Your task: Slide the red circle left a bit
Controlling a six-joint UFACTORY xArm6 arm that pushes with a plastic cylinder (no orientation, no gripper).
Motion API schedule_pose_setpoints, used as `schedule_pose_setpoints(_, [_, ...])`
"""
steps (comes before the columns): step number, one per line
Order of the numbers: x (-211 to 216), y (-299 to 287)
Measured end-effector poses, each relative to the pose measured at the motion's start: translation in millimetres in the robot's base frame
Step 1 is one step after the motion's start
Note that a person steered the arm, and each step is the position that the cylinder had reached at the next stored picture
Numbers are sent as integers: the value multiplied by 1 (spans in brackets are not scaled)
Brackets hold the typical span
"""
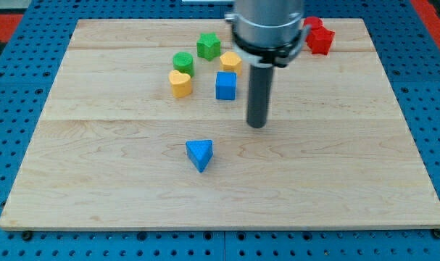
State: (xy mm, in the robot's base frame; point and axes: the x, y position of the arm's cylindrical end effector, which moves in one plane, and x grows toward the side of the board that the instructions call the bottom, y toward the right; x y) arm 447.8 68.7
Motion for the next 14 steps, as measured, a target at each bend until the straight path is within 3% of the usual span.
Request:
schedule_pose_setpoints(2, [-20,69])
schedule_pose_setpoints(5, [-105,182])
schedule_pose_setpoints(8, [-193,238])
schedule_pose_setpoints(9, [-221,224])
schedule_pose_setpoints(10, [-230,162])
schedule_pose_setpoints(12, [-227,77])
schedule_pose_setpoints(14, [-227,104])
